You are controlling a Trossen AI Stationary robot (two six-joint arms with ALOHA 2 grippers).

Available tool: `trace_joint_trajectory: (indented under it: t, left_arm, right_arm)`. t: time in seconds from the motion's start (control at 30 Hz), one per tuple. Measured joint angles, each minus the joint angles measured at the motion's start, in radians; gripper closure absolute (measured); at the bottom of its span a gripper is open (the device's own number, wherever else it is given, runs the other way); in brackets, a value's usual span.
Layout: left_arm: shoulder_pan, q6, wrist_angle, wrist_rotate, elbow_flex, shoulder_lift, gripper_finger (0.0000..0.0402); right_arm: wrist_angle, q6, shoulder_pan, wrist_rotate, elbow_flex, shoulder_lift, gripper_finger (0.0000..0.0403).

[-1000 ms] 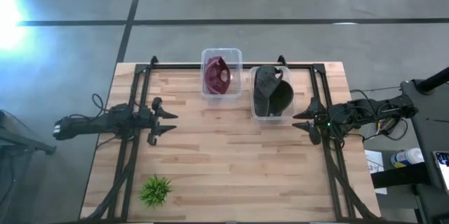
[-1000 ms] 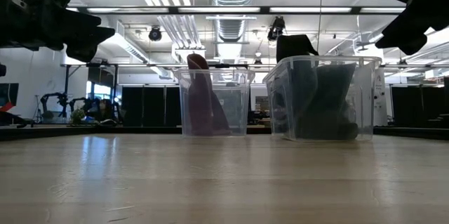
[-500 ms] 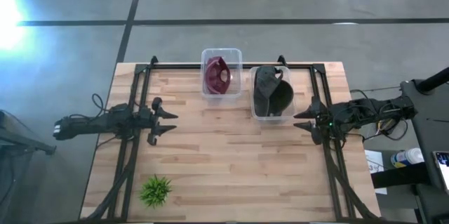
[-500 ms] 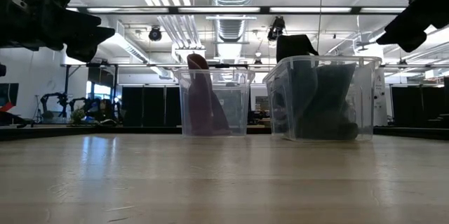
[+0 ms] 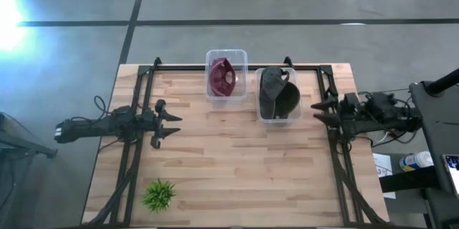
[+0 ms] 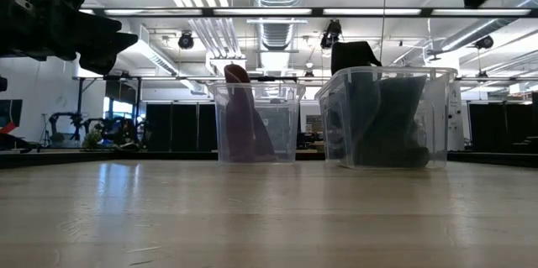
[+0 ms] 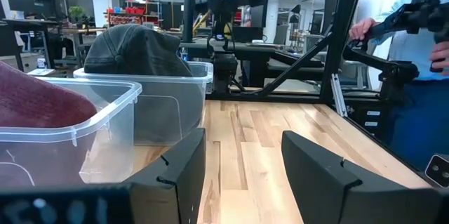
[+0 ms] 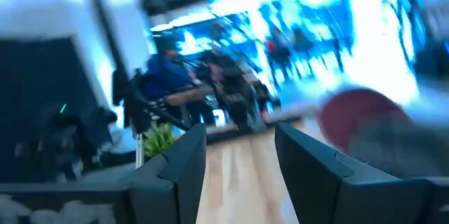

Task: Pick & Place hat
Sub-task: Return to Home Position

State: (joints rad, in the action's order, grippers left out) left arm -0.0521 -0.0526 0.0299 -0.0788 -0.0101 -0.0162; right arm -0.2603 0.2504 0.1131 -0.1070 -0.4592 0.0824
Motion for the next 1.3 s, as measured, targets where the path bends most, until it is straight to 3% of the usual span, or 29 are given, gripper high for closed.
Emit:
trace_joint_trajectory:
  t: [0.13,0.43,0.67,0.77,1.03,1.3]
  left_arm:
    - [0.000,0.000,0.000,0.000,0.000,0.000,0.0220]
    - [0.000,0.000,0.000,-0.001,0.000,0.000,0.0220]
    - [0.000,0.000,-0.001,-0.001,0.000,0.000,0.0220]
    - [0.000,0.000,-0.001,-0.001,0.000,0.000,0.0220]
    - [0.000,0.000,-0.001,-0.002,0.000,0.000,0.0220]
    - [0.000,0.000,-0.001,-0.002,0.000,0.000,0.0220]
  right_arm:
    - [0.134,-0.260,0.000,0.129,0.060,0.022,0.0236]
    - [0.453,-0.354,0.000,0.142,0.307,0.029,0.0236]
    - [0.450,-0.263,-0.006,0.149,0.425,0.023,0.0236]
    - [0.450,-0.234,-0.005,0.202,0.447,0.004,0.0236]
    - [0.288,-0.213,-0.005,0.209,0.450,-0.058,0.0236]
    - [0.283,-0.329,-0.024,0.183,0.450,-0.083,0.0236]
